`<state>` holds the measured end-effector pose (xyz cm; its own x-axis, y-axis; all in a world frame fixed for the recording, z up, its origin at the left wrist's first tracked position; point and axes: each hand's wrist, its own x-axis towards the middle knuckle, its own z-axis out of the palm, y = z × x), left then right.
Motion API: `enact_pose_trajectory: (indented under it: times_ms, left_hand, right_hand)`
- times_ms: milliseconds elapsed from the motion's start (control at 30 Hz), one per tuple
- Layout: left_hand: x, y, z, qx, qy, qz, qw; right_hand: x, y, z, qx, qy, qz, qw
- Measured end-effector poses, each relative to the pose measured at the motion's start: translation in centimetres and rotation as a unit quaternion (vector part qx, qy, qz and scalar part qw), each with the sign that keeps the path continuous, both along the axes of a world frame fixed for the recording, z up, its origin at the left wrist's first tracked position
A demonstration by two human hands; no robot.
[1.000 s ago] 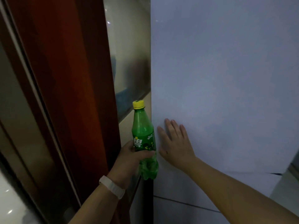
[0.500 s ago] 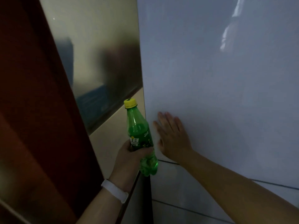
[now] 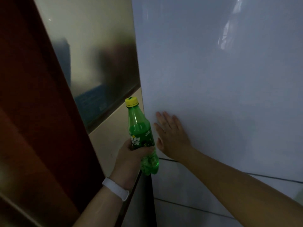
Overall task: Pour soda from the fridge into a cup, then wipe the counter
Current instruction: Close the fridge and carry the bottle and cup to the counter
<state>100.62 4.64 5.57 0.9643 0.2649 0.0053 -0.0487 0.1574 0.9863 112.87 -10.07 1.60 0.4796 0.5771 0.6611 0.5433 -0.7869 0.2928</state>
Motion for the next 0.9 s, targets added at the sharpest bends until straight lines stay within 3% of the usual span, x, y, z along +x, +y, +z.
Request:
enact_pose_trajectory:
  times_ms: [100, 200, 267, 333, 433, 567, 633, 767, 900]
  left_hand:
    - [-1.2, 0.3, 0.5, -0.006, -0.026, -0.032, 0.999]
    - [-2.3, 0.6, 0.7, -0.008, -0.040, -0.049, 0.998]
    - [-3.1, 0.5, 0.6, 0.002, -0.044, -0.057, 0.997]
    - [-4.1, 0.2, 0.5, 0.014, -0.045, -0.067, 0.997]
    - [-5.5, -0.9, -0.2, 0.015, -0.038, -0.100, 0.994]
    - [-6.9, -2.8, -1.6, 0.008, -0.034, -0.151, 0.988]
    - [-7.5, -3.9, -2.2, 0.016, -0.028, -0.176, 0.984]
    - [-8.3, -6.4, -2.5, 0.017, -0.017, -0.218, 0.976]
    - [-8.4, -9.4, -2.8, 0.023, -0.011, -0.258, 0.966]
  right_hand:
    - [-2.2, -0.4, 0.2, 0.021, 0.075, -0.013, 0.997]
    - [-5.4, -1.1, -0.6, 0.096, 0.250, -0.032, 0.963]
    - [-7.6, -1.7, -0.9, 0.205, 0.380, -0.033, 0.901]
    - [-9.8, -2.3, -0.8, 0.297, 0.501, -0.043, 0.812]
    - [-13.3, -3.4, -1.1, 0.406, 0.598, -0.054, 0.689]
    - [-18.3, -4.8, -1.7, 0.557, 0.655, -0.030, 0.511]
    - [-20.2, -5.6, -1.9, 0.615, 0.654, -0.032, 0.439]
    - [-22.4, -7.8, -2.1, 0.684, 0.636, -0.036, 0.356]
    - [-23.8, -10.3, -2.7, 0.728, 0.616, -0.018, 0.301]
